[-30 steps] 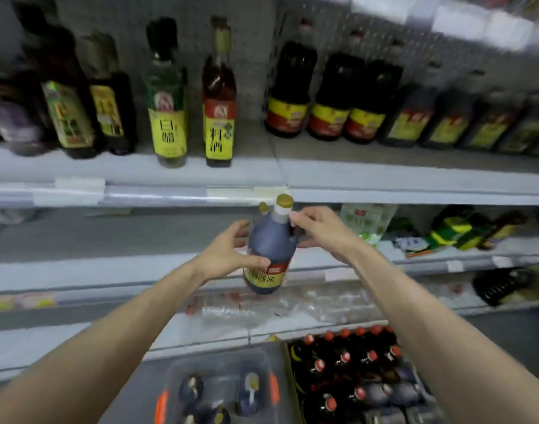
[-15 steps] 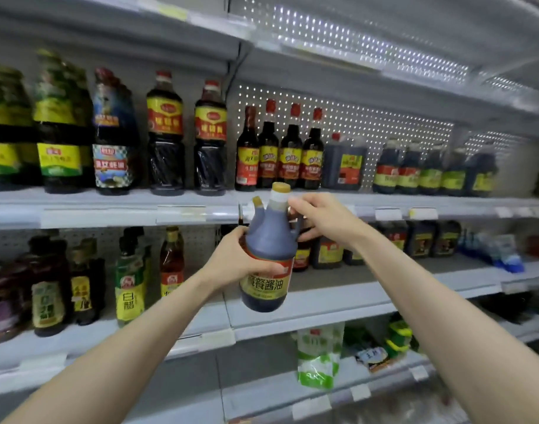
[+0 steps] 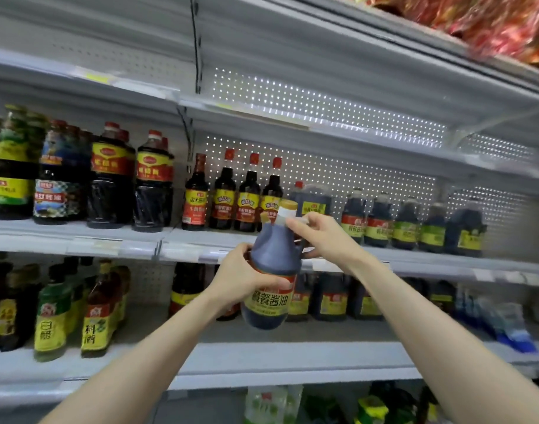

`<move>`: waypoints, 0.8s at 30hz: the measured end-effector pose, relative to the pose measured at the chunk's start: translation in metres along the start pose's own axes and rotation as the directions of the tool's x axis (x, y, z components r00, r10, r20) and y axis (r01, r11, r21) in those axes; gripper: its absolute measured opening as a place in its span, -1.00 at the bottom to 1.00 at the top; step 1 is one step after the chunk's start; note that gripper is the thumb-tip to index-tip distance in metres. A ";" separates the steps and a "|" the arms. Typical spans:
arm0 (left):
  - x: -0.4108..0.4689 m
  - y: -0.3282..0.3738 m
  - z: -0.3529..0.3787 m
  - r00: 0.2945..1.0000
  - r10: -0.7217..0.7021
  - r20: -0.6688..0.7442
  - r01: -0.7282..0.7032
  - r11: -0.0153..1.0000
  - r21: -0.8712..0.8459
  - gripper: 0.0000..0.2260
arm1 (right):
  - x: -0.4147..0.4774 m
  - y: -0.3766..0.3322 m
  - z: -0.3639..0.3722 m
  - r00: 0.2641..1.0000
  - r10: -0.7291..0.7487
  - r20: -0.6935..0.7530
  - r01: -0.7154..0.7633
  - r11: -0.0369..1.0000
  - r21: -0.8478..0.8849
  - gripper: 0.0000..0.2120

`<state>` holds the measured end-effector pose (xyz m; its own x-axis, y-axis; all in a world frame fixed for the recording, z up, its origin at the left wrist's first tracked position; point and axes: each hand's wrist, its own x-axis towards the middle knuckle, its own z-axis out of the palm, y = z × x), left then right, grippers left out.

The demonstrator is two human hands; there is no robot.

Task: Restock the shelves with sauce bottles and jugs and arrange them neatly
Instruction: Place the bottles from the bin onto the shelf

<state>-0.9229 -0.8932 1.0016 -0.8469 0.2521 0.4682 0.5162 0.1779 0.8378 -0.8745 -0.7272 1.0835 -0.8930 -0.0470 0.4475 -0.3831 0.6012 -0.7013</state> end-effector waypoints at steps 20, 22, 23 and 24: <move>0.112 0.056 0.182 0.993 0.120 0.019 -0.120 0.993 0.000 -0.30 | 0.019 0.109 -0.172 0.989 -0.004 -0.150 0.024 0.990 0.136 -0.70; 0.124 0.057 0.202 0.992 0.125 0.022 -0.125 0.992 -0.005 -0.28 | 0.025 0.127 -0.188 0.989 0.000 -0.151 0.025 0.987 0.160 -0.69; 0.131 0.058 0.211 0.992 0.126 0.019 -0.126 0.992 -0.006 -0.28 | 0.028 0.136 -0.195 0.988 0.000 -0.153 0.027 0.984 0.176 -0.70; 0.138 0.059 0.222 0.992 0.127 0.013 -0.127 0.992 -0.007 -0.29 | 0.034 0.147 -0.203 0.988 -0.002 -0.156 0.033 0.980 0.196 -0.70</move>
<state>-0.9813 -0.6368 1.0530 -0.7725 0.2854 0.5673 0.6188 0.1376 0.7734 -0.9130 -0.4789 1.1080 -0.8444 0.0773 0.5302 -0.4512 0.4310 -0.7814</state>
